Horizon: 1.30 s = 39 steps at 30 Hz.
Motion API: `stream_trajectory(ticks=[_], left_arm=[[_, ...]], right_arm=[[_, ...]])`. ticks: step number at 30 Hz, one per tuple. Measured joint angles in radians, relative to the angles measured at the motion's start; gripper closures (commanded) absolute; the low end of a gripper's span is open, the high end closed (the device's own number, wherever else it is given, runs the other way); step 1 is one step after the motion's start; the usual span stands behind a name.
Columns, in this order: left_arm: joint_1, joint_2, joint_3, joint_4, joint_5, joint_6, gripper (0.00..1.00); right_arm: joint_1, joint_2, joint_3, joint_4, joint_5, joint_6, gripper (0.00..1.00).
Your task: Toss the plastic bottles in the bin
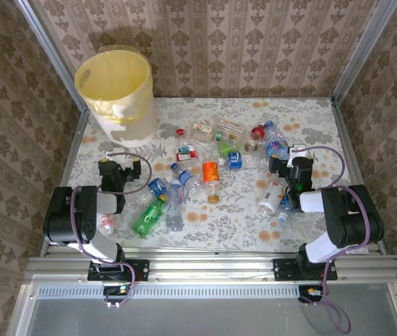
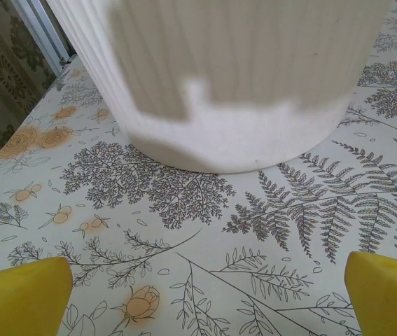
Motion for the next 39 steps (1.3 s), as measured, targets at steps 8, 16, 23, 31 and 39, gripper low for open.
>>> stream_trajectory(ticks=[8,16,23,31,39], left_arm=[[0.0,0.0,0.0,0.0,0.0,0.0,0.0],[0.0,0.0,0.0,0.0,0.0,0.0,0.0],[0.0,0.0,0.0,0.0,0.0,0.0,0.0],[0.001,0.0,0.0,0.0,0.0,0.0,0.0],[-0.031,-0.095,-0.04,-0.018,-0.034,0.015,0.0]], right_arm=[[0.0,0.0,0.0,0.0,0.0,0.0,0.0],[0.0,0.0,0.0,0.0,0.0,0.0,0.0],[0.0,0.0,0.0,0.0,0.0,0.0,0.0],[0.0,0.0,0.0,0.0,0.0,0.0,0.0],[0.03,-0.09,0.021,-0.129,0.037,0.0,0.0]])
